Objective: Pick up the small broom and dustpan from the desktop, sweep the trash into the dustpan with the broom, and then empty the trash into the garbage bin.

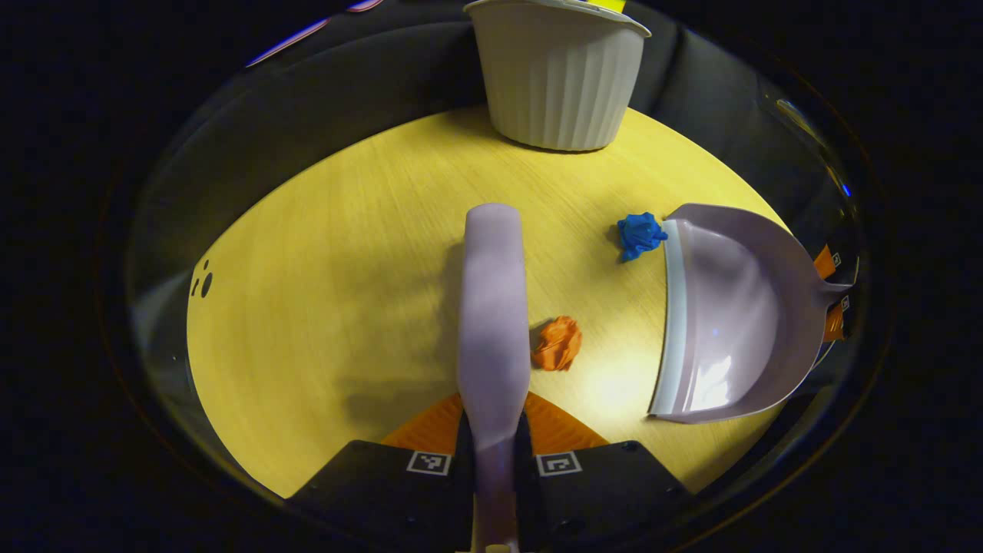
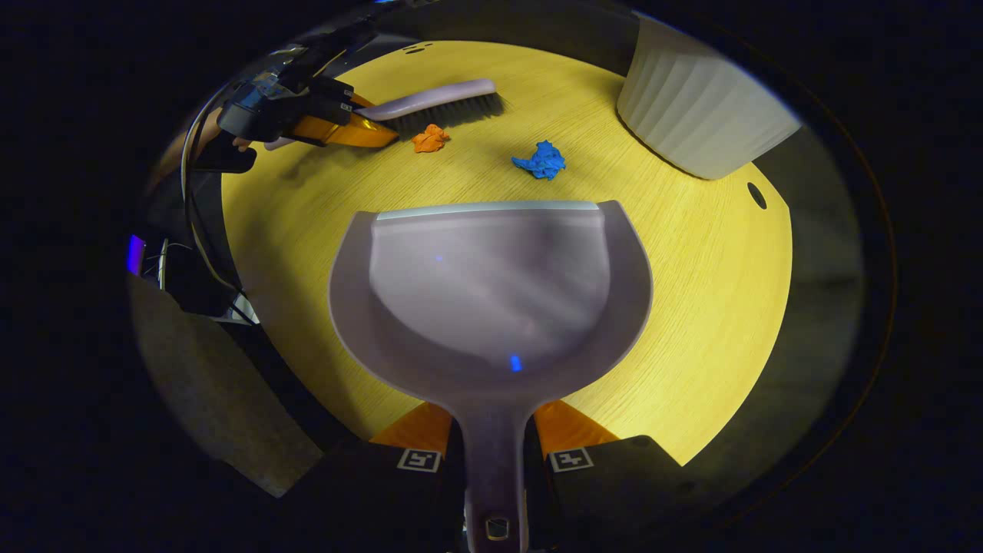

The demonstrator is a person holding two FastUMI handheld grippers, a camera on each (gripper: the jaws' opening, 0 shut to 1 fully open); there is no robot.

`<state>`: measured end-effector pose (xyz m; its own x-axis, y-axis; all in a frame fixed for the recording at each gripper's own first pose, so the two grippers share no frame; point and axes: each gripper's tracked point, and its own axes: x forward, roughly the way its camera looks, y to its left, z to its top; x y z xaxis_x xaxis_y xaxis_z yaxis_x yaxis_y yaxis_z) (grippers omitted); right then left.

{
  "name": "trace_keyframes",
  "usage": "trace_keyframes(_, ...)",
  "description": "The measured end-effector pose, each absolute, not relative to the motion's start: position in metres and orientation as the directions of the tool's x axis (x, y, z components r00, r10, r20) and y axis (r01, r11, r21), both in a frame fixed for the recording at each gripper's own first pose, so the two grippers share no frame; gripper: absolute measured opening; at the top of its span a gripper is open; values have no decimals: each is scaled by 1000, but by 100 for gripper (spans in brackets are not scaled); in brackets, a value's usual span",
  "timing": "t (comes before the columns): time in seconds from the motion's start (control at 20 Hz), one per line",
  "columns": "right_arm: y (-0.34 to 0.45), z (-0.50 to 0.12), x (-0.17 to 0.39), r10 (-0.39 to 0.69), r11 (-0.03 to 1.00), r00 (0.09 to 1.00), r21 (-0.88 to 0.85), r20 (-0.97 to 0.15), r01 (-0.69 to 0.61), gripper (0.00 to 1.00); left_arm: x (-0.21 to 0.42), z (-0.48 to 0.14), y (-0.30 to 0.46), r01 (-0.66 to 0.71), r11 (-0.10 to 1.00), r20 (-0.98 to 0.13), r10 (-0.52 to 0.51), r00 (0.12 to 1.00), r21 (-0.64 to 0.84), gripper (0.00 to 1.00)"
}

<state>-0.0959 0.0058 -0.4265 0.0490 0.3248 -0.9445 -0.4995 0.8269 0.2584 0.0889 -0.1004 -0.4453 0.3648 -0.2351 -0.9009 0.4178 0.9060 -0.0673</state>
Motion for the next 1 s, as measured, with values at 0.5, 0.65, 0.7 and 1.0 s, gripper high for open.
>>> trace_keyframes(0.5, 3, -431, -100, 323, 822, 84, 236, -943, -518, 33, 67, -405, -190, 536, 776, -858, -485, 171, -332, 26)
trace_keyframes(0.65, 5, -430, -96, 339, 835, 127, 236, -932, -497, 36, 55, -396, -214, 569, 726, -838, -534, 114, -385, 26)
trace_keyframes(0.7, 6, -431, -95, 342, 840, 144, 233, -929, -491, 36, 52, -393, -219, 571, 722, -835, -538, 111, -390, 26)
trace_keyframes(1.0, 2, -441, -99, 326, 900, 219, 231, -919, -371, 39, 48, -368, -208, 540, 782, -832, -498, 244, -310, 26)
